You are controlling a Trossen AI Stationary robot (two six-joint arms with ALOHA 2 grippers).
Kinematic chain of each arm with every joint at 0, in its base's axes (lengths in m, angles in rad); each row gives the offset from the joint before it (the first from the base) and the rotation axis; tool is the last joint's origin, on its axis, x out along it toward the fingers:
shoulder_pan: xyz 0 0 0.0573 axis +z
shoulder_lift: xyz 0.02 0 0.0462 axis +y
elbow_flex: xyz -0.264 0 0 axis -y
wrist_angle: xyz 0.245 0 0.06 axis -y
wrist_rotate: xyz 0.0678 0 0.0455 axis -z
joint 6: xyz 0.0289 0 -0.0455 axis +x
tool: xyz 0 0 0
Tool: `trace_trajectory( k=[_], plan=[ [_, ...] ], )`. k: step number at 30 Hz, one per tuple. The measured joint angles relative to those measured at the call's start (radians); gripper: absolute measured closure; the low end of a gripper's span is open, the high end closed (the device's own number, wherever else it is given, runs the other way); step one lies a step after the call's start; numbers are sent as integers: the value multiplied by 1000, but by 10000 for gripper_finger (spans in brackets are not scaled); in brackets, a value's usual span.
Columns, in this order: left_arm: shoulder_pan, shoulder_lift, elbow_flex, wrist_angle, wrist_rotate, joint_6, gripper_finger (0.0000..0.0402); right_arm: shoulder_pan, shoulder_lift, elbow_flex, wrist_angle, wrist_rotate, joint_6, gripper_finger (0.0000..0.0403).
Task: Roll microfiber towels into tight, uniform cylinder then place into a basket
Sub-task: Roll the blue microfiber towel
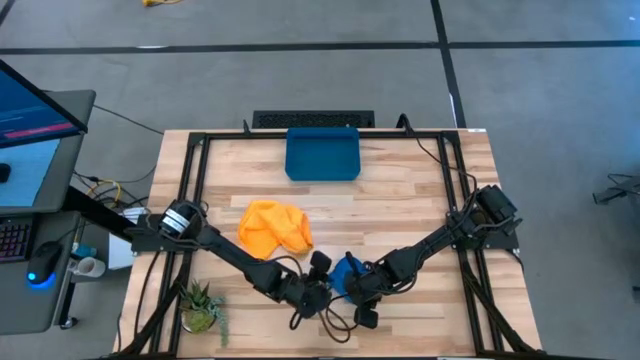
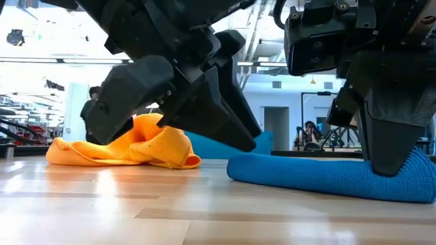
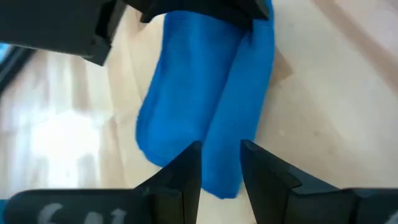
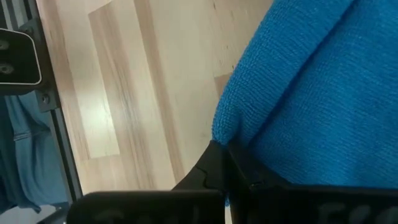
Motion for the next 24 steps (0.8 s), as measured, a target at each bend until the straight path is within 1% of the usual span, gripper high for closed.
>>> trace_trajectory(
  k=[3,5,7,10,12,16,20,24],
  plan=[
    [4,0,0,2,-2,7,295,0,0,0,0,1,0,390],
    [13,0,0,-1,16,7,285,0,0,0,0,1,-1,390],
    [24,0,0,-6,38,6,268,0,0,0,0,2,-1,392],
    [41,8,0,7,119,4,234,0,0,0,0,2,-1,392],
    [50,12,0,1,153,7,211,0,0,0,0,2,-2,390],
    [60,29,-1,2,151,0,182,1,0,0,-2,3,-2,391],
    [69,38,0,10,167,-9,180,1,0,0,-4,3,-2,392],
    [82,49,2,15,191,-15,201,1,0,0,-6,2,-2,389]
  ],
)
